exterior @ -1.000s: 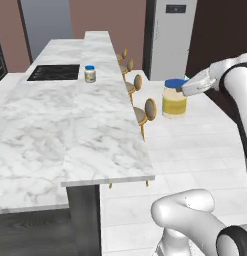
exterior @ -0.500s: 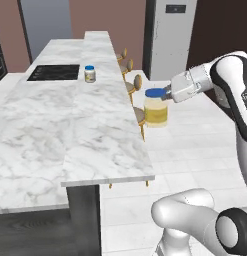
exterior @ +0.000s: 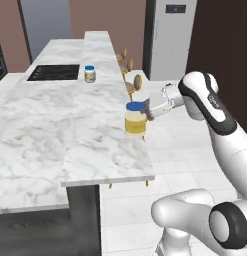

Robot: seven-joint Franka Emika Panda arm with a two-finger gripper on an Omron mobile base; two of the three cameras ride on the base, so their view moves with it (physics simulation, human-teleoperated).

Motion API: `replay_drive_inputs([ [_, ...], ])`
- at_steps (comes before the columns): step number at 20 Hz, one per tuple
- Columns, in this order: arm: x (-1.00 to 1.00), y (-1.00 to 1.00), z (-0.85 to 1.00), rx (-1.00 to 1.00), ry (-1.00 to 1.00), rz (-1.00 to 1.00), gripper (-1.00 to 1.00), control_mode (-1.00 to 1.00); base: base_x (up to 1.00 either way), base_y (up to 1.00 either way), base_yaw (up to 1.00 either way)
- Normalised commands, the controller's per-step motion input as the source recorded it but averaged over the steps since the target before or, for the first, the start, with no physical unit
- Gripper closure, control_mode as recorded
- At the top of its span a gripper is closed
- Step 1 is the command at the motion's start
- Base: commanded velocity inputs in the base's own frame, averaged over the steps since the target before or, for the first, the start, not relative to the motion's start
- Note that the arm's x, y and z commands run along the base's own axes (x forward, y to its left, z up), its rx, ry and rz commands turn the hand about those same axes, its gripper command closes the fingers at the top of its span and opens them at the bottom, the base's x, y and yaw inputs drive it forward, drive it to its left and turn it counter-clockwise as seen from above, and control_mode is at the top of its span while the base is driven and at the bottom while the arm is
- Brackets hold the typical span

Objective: The dining table condiment station is running low on mayonnaise. Refill the condiment station by opening the cabinet and taking the mayonnaise from the cabinet and placing it on the dining table.

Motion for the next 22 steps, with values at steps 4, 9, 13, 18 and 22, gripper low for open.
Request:
replay_drive_inputs([
  [4, 0.58, 0.17, -0.41, 0.0, -0.01, 0.04, 1.0, -1.0, 0.0, 0.0, 0.0],
  [9, 0.54, 0.16, -0.5, 0.0, -0.09, 0.06, 1.0, -1.0, 0.0, 0.0, 0.0],
  [13, 0.57, 0.21, -0.53, 0.0, -0.11, 0.05, 1.0, -1.0, 0.0, 0.0, 0.0],
  [18, 0.4, 0.2, -0.74, -0.01, -0.06, 0.05, 1.0, -1.0, 0.0, 0.0, 0.0],
  [22, 0.38, 0.13, -0.73, -0.02, -0.05, 0.03, 1.0, -1.0, 0.0, 0.0, 0.0],
])
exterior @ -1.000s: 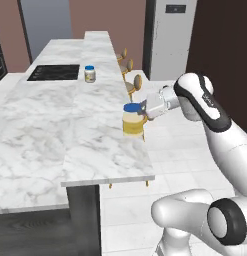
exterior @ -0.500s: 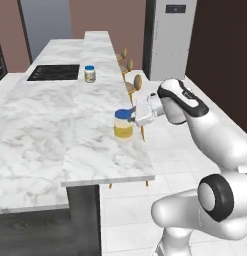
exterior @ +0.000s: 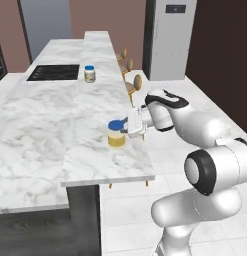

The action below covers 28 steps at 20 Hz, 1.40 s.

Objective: The dining table condiment station is running low on mayonnaise. Refill the condiment station by opening the cabinet and taking the mayonnaise from the cabinet and placing it on the dining table.

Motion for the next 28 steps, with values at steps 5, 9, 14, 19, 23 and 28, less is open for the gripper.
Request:
replay_drive_inputs([
  [5, 0.48, 0.15, -0.52, -0.01, -0.09, 0.01, 1.0, -1.0, 0.0, 0.0, 0.0],
  [9, 0.31, 0.17, -0.29, 0.0, -0.12, 0.0, 1.0, -1.0, 0.0, 0.0, 0.0],
  [14, -0.25, 0.04, -0.06, 0.0, -0.11, 0.0, -1.0, -1.0, 0.0, 0.0, 0.0],
  [19, -0.87, -0.14, -0.04, 0.0, -0.17, 0.0, -1.0, -1.0, 0.0, 0.0, 0.0],
  [23, -0.57, -0.14, 0.19, 0.06, -0.17, 0.0, -1.0, -1.0, 0.0, 0.0, 0.0],
  [28, -0.79, -0.47, 0.84, 0.16, -0.1, -0.02, -1.0, -1.0, 0.0, 0.0, 0.0],
])
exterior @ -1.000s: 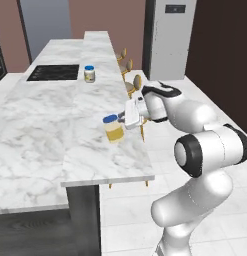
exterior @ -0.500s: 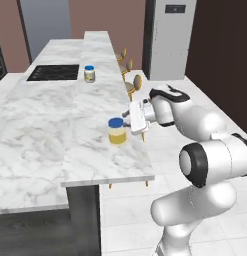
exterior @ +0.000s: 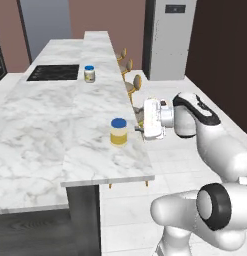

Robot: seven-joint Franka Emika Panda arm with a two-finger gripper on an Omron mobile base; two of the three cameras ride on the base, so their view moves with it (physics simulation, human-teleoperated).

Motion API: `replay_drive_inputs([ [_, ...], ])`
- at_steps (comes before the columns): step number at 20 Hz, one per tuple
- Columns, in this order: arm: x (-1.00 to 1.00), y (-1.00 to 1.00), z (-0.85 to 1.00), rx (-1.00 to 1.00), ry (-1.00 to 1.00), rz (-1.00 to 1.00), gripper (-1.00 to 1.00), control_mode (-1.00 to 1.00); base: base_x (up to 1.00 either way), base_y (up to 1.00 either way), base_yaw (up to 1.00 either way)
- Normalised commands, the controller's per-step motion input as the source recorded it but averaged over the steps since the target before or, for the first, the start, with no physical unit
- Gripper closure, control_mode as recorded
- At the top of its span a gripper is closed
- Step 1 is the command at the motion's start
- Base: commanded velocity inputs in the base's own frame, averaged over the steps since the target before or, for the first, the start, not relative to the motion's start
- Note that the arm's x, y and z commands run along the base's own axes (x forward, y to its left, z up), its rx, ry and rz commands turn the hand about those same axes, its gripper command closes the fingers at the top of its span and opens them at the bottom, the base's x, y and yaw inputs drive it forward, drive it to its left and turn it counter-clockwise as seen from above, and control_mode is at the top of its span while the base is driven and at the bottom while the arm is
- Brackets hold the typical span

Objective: The dining table condiment station is running low on mayonnaise. Refill the condiment station by opening the cabinet and taking the mayonnaise from the cabinet and placing it on the dining table.

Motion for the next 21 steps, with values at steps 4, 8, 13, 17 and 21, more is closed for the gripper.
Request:
replay_drive_inputs([
  [4, -1.0, -0.73, 1.0, 0.2, -0.12, -0.06, -1.0, -1.0, 0.0, 0.0, 0.0],
  [8, -1.0, -0.76, 1.0, 0.15, -0.12, -0.05, -1.0, -1.0, 0.0, 0.0, 0.0],
  [13, -1.0, -0.86, 1.0, 0.15, -0.12, -0.08, -1.0, -1.0, 0.0, 0.0, 0.0],
  [17, -0.99, -0.77, 1.0, 0.14, -0.16, -0.15, -1.0, -1.0, 0.0, 0.0, 0.0],
  [21, -0.72, -0.86, 0.74, 0.22, -0.31, -0.11, -1.0, -1.0, 0.0, 0.0, 0.0],
])
